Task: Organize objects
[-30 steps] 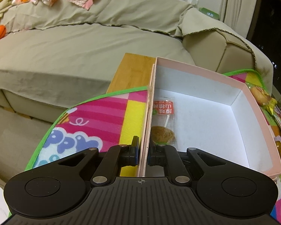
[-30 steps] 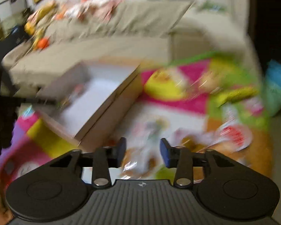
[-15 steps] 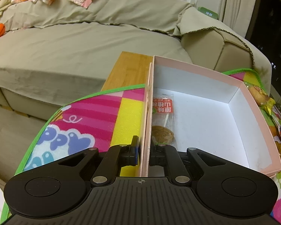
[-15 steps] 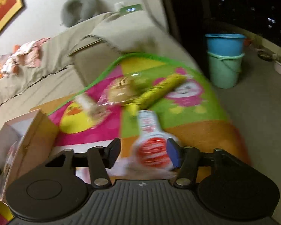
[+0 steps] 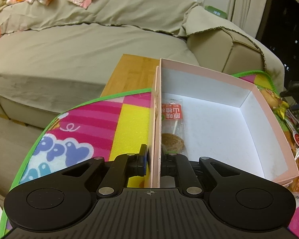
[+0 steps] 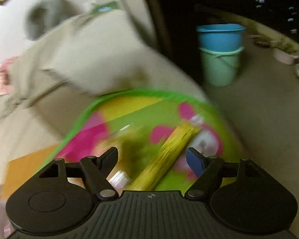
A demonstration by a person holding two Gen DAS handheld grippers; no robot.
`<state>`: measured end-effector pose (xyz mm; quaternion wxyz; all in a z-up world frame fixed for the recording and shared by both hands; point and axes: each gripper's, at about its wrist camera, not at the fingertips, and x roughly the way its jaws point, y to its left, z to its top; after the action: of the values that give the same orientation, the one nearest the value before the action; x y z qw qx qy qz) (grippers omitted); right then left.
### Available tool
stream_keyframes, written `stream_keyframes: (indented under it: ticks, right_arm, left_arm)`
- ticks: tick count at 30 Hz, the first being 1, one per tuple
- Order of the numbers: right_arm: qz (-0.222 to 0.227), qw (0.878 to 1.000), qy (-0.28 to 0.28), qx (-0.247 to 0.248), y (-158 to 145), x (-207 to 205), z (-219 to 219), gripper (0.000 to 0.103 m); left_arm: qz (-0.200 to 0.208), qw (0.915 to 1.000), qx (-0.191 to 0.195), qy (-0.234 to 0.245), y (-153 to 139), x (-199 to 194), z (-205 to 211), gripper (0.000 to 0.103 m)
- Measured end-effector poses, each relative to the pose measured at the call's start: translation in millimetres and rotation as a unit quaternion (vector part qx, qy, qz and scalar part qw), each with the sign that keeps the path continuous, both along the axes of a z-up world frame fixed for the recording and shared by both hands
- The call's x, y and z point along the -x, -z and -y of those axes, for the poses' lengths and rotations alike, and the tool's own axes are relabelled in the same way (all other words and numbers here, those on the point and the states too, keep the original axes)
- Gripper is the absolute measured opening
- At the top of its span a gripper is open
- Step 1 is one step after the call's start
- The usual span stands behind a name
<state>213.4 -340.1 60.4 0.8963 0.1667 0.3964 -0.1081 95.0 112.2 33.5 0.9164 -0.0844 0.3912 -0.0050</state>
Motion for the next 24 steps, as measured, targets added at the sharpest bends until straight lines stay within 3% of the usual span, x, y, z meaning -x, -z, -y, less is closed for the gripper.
stream_keyframes:
  ticks: [1,2,4,5,8,11,13,14,15,17,18,21,24]
  right_arm:
    - [-0.016,1.000,-0.003,0.026,7.1,-11.4,-0.9,0.057]
    - [-0.033,0.998,-0.013,0.047,14.2,-16.6,-3.5,0.035]
    - [-0.046,0.997,-0.037,0.050,21.8,-17.5,-12.2,0.030]
    - [-0.040,0.996,-0.058,0.053,20.3,-10.2,-20.1,0.022]
    - [-0.043,0.991,-0.125,0.028,18.0,19.0,-42.8,0.021]
    - [-0.056,0.977,-0.205,-0.006,14.6,56.3,-65.4,0.022]
    - [-0.056,0.967,-0.247,-0.005,8.0,75.9,-77.8,0.024]
    - [-0.047,0.965,-0.257,0.004,1.2,82.1,-81.4,0.029]
    - [-0.038,0.965,-0.258,0.011,-5.1,85.7,-82.0,0.033]
    - [-0.017,0.968,-0.249,0.022,-19.9,87.0,-78.2,0.053]
    - [-0.008,0.971,-0.238,0.029,-25.2,85.6,-75.7,0.056]
    - [0.012,0.979,-0.199,0.040,-32.9,84.2,-59.4,0.058]
    - [0.004,0.985,-0.167,0.033,-26.3,99.1,-40.0,0.058]
  left_arm:
    - [0.000,1.0000,0.000,0.000,0.2,0.6,0.1,0.011]
    - [0.000,1.0000,0.000,0.000,0.1,0.6,0.1,0.011]
    - [0.000,1.0000,0.001,0.000,0.0,0.4,0.3,0.011]
    - [0.000,1.0000,0.002,-0.001,-0.3,0.5,0.6,0.011]
    - [-0.001,1.0000,0.003,0.000,-0.6,-0.6,1.9,0.011]
    - [-0.001,1.0000,0.005,0.001,-0.4,-1.3,1.2,0.011]
    - [-0.003,1.0000,0.005,0.000,0.1,-2.5,1.0,0.011]
    - [-0.003,1.0000,0.004,0.000,0.2,-2.9,1.5,0.011]
    - [-0.003,1.0000,0.005,0.000,0.3,-3.1,1.7,0.011]
    - [-0.003,1.0000,0.007,0.000,-0.1,-3.1,1.4,0.011]
    - [-0.002,1.0000,0.007,-0.001,-0.1,-3.1,1.6,0.011]
    - [-0.002,1.0000,0.008,0.000,0.7,-2.8,0.9,0.011]
    - [-0.002,0.9999,0.011,-0.001,0.6,-2.8,0.1,0.012]
